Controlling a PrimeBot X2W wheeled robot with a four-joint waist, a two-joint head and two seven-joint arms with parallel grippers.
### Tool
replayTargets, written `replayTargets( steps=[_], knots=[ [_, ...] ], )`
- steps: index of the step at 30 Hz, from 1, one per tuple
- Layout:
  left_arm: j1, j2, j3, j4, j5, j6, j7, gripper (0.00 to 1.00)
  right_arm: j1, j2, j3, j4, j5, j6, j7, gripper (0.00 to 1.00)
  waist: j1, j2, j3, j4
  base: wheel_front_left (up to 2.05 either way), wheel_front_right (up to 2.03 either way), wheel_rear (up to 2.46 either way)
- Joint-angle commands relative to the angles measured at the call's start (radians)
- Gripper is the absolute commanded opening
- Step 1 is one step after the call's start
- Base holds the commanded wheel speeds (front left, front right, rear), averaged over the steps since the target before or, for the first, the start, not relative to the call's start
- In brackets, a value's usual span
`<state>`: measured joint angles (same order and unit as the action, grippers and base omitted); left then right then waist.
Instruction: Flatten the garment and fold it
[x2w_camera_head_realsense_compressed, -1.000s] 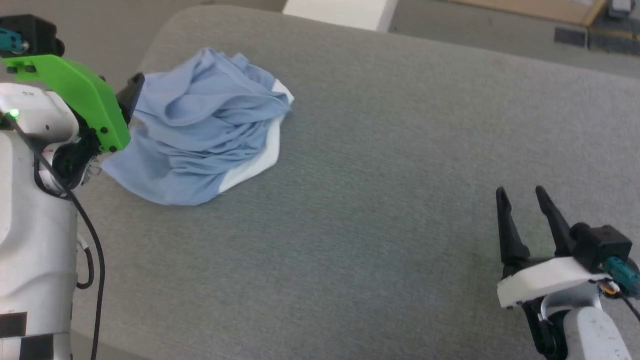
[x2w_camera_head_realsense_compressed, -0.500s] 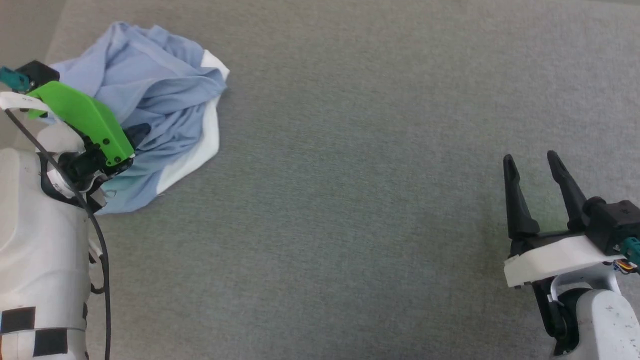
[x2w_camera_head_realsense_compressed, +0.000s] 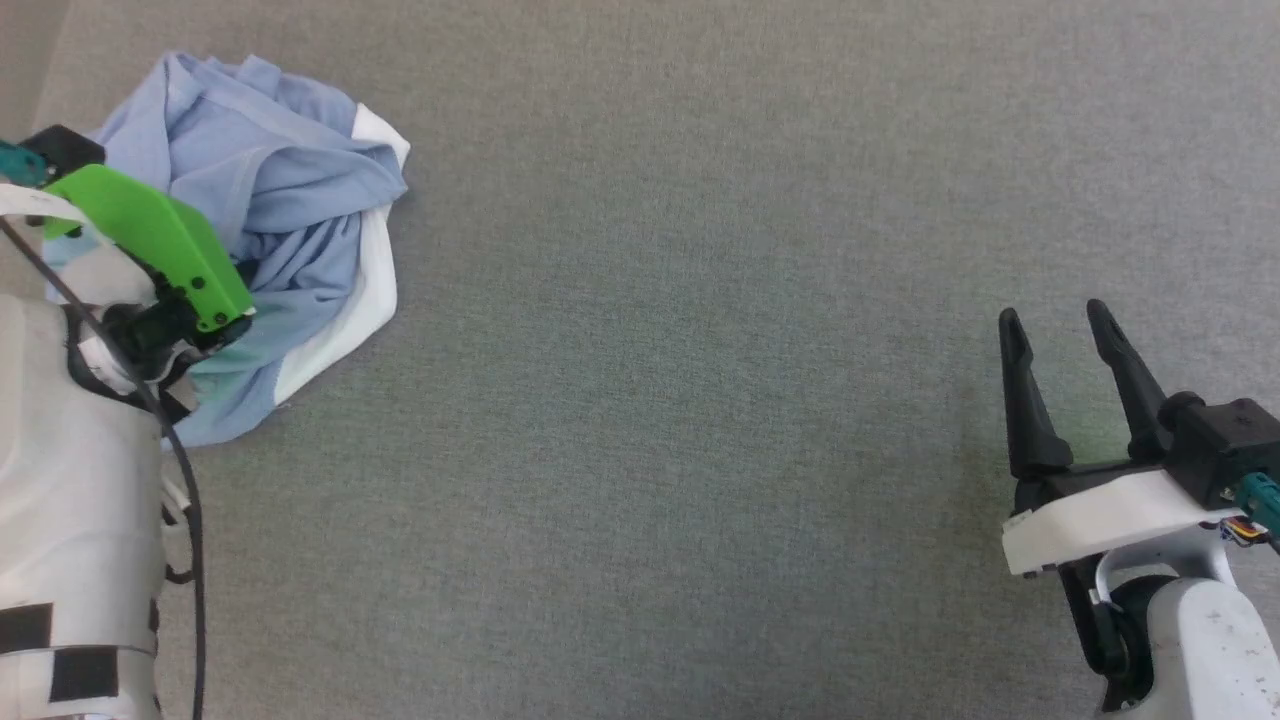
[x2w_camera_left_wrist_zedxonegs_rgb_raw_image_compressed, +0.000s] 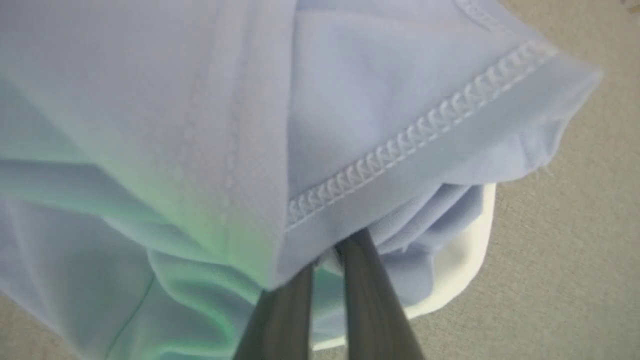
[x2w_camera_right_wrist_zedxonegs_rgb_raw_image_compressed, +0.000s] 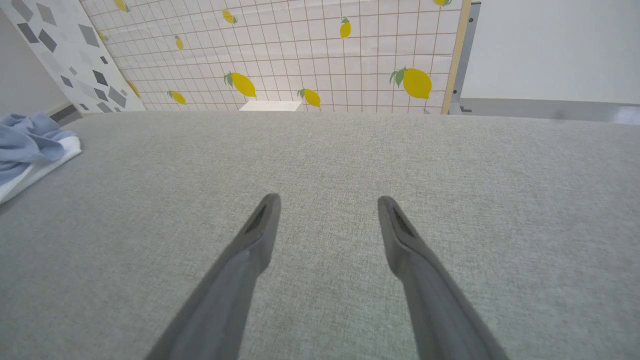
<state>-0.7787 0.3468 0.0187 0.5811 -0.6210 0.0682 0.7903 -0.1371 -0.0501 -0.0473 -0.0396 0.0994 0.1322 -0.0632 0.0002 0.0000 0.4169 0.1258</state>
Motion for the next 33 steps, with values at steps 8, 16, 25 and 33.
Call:
replayTargets(
  steps=[8, 16, 25, 33],
  knots=[
    [-0.035, 0.044, 0.018, -0.061, -0.024, -0.060, -0.064, 0.00, -0.003, 0.000, 0.017, 0.066, 0.052, -0.002, -0.050, 1.00, -0.0002, 0.0000, -0.133, -0.005, 0.00, 0.00, 0.00],
    [-0.109, 0.061, -0.016, -0.149, -0.013, -0.130, -0.115, 0.00, 0.025, 0.000, 0.014, 0.152, 0.104, -0.002, -0.106, 1.00, -0.0002, 0.0000, -0.282, -0.021, 0.00, 0.00, 0.00],
    [-0.242, -0.032, -0.072, -0.257, -0.052, -0.164, -0.155, 0.00, 0.065, 0.000, -0.008, 0.214, 0.140, -0.002, -0.145, 1.00, -0.0002, 0.0000, -0.386, -0.051, 0.00, 0.00, 0.00],
    [-0.294, -0.165, -0.169, -0.330, -0.107, -0.179, -0.123, 0.00, 0.074, 0.000, -0.004, 0.240, 0.152, -0.002, -0.163, 1.00, -0.0002, 0.0000, -0.423, -0.117, 0.00, 0.00, 0.00]
  ],
)
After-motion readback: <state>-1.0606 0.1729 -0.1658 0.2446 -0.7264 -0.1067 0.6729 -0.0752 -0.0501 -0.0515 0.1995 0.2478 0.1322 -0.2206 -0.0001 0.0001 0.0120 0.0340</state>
